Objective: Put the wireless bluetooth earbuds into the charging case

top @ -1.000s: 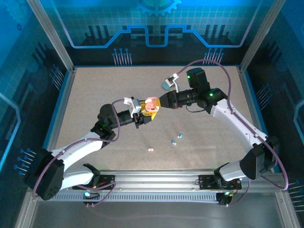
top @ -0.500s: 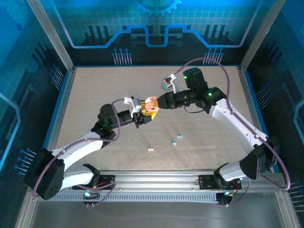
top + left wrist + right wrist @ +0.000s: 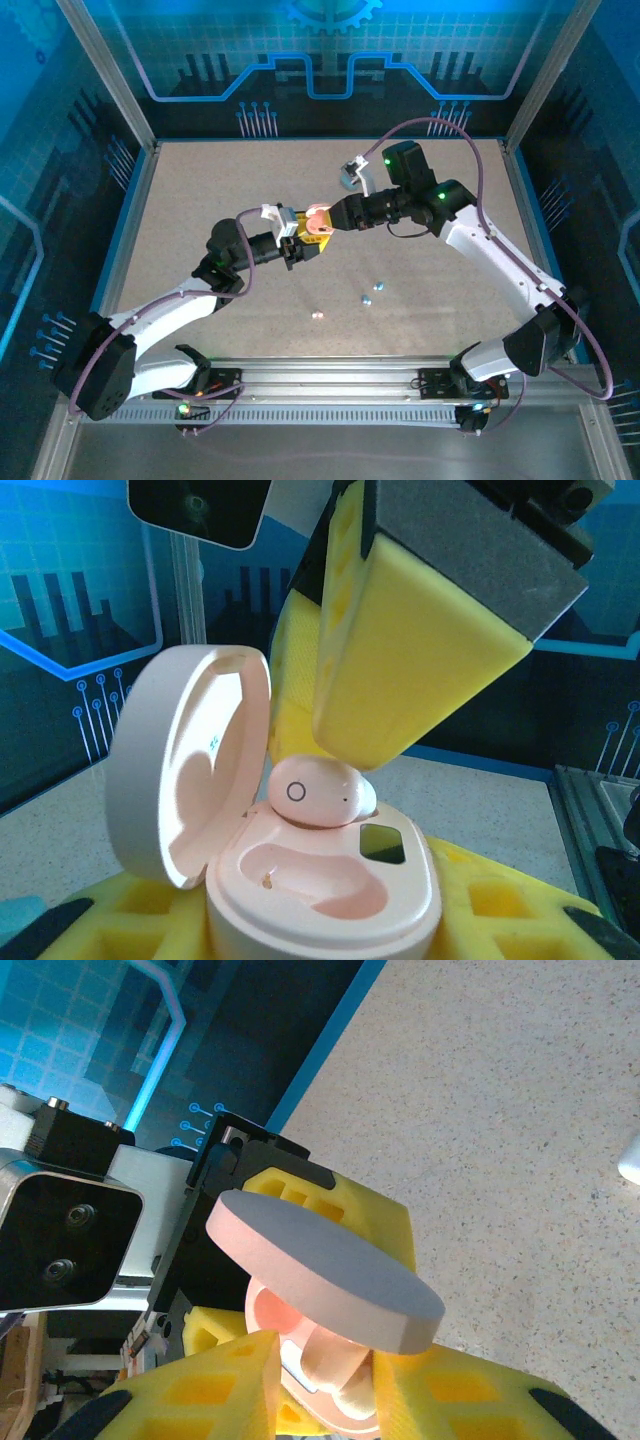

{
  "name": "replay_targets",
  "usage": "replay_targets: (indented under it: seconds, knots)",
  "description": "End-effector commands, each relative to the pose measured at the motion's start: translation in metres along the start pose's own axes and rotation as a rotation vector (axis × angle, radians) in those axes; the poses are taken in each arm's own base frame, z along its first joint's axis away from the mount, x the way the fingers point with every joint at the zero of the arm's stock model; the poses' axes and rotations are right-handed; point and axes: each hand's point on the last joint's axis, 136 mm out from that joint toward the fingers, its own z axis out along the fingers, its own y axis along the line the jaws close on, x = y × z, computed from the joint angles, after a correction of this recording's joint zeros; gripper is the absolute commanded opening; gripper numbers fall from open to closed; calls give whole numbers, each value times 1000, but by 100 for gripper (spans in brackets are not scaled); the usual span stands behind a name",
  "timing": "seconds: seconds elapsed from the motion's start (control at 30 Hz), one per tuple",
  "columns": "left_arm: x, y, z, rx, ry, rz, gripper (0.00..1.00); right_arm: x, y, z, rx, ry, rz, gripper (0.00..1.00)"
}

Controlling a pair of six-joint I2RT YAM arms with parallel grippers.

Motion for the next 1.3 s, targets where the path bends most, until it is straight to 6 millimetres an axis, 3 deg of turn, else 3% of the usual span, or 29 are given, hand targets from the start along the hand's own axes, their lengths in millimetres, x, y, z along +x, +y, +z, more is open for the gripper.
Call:
replay_targets:
  seconds: [0.0,0.53,0.67,1.0,1.27]
  knots:
    - [-30,-11,1,43,-84,54,32,-2,-4,-5,69,-14,-20,32]
    - [-32,-11,1,41,-91,52,32,2,15,-5,-39,14,-93,28]
    - [-32,-10,1,38,-92,52,32,0,4,-6,12,6,-75,31]
    - [-29,-7,0,14,-84,47,32,-10,20,-31,-25,-89,-65,42]
    - [-31,-7,0,14,-90,51,32,-6,16,-29,-15,-78,-43,29]
